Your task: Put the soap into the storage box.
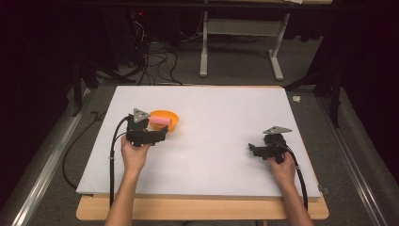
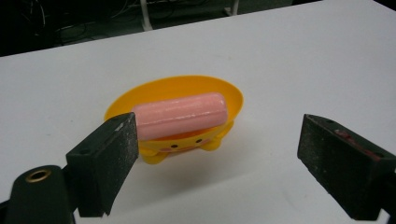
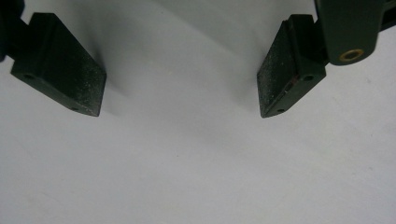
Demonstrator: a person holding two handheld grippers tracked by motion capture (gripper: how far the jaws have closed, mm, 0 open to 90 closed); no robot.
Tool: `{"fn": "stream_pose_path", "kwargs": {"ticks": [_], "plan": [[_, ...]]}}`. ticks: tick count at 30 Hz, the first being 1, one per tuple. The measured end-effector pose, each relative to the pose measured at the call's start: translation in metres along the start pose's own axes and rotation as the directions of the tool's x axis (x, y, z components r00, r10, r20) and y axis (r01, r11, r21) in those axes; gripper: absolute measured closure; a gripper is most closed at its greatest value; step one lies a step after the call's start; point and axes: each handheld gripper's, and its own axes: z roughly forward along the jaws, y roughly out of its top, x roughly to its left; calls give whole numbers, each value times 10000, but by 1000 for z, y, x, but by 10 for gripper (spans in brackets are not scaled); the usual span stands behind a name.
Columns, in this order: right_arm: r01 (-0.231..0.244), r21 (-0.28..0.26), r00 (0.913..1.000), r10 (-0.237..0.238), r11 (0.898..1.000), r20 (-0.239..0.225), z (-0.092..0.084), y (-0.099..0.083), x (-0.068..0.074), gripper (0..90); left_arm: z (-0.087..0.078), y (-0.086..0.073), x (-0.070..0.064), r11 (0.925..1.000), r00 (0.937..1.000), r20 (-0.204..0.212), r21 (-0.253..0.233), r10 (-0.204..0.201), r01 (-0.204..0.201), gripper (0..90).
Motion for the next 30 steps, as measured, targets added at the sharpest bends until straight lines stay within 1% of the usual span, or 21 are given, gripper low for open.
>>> {"fn": "stream_pose_path", "kwargs": {"ticks": [4, 6, 8, 11, 13, 14, 20, 25, 30], "plan": [[1, -1, 10000, -1, 10000, 3, 0, 0, 0, 162, -1, -4, -2, 10000, 10000, 70, 20, 43, -43, 136], [2, 12, 10000, -2, 10000, -9, 0, 0, 0, 162, -2, -7, -5, 9997, 9997, -78, 64, 225, -224, 137], [3, 0, 10000, -3, 10000, 2, 0, 0, 0, 162, -3, -10, -8, 9999, 9998, 105, -20, 163, -163, 141], [-1, 0, 10000, 1, 10000, 1, 0, 0, 0, 161, -4, -12, -8, 9999, 9998, 156, -13, 151, -150, 141], [0, 0, 10000, 0, 10000, 2, 0, 0, 0, 162, -5, -15, -10, 10000, 9994, 328, -40, 74, -72, 141], [0, 0, 10000, 0, 10000, 2, 0, 0, 0, 162, -5, -15, -10, 10000, 9994, 328, -40, 74, -72, 141], [1, 1, 10000, -1, 10000, 4, 0, 0, 0, 161, -7, -18, -15, 9998, 9976, 667, 34, 175, -178, 141], [1, 2, 10000, -1, 10000, 3, 0, 0, 0, 161, -7, -21, -20, 9999, 9965, 818, -35, 163, -161, 141], [3, 20, 10000, -3, 10000, -2, 0, 0, 0, 161, -8, -23, -25, 9997, 9934, 1120, -21, 245, -244, 141]]}}
